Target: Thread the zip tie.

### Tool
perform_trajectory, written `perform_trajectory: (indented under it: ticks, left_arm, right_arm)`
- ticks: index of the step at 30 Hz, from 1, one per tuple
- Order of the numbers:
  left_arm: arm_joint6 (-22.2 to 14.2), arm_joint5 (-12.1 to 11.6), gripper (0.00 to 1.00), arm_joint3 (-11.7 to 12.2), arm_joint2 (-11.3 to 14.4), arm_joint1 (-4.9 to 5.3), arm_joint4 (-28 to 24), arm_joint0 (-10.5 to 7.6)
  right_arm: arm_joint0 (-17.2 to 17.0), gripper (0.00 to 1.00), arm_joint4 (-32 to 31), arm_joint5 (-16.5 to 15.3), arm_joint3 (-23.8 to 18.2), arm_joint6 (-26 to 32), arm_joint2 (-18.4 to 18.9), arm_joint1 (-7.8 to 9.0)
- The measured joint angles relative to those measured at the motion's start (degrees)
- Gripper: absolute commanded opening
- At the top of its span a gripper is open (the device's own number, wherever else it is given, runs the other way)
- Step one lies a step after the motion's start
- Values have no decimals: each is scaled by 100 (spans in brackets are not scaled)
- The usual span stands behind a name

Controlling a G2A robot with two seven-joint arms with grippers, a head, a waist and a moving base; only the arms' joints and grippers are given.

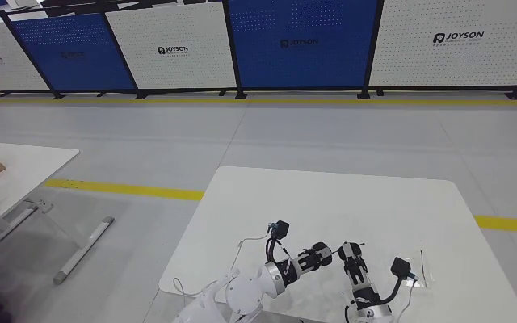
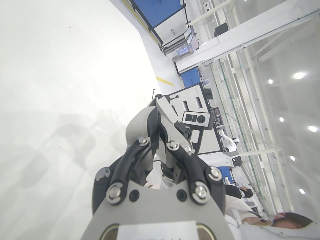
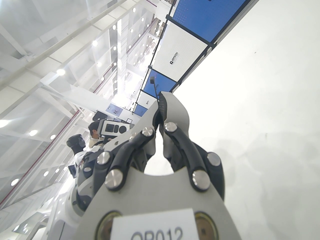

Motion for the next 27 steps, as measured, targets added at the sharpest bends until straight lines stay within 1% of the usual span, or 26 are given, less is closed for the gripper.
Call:
perform_trajectory:
  ticks: [11, 18, 27]
  left_arm:
    - [37, 1, 0, 4, 42, -12, 8, -2]
    - [-27, -48, 0, -3, 72, -19, -45, -12]
    - [-27, -54, 0, -5, 63, -21, -91, 3]
  right_arm:
    - [27, 0, -21, 36, 7, 70, -19, -2]
    - [60, 0, -66, 57, 19, 129, -57, -9]
    - [39, 0, -3, -26, 27, 158, -15, -6]
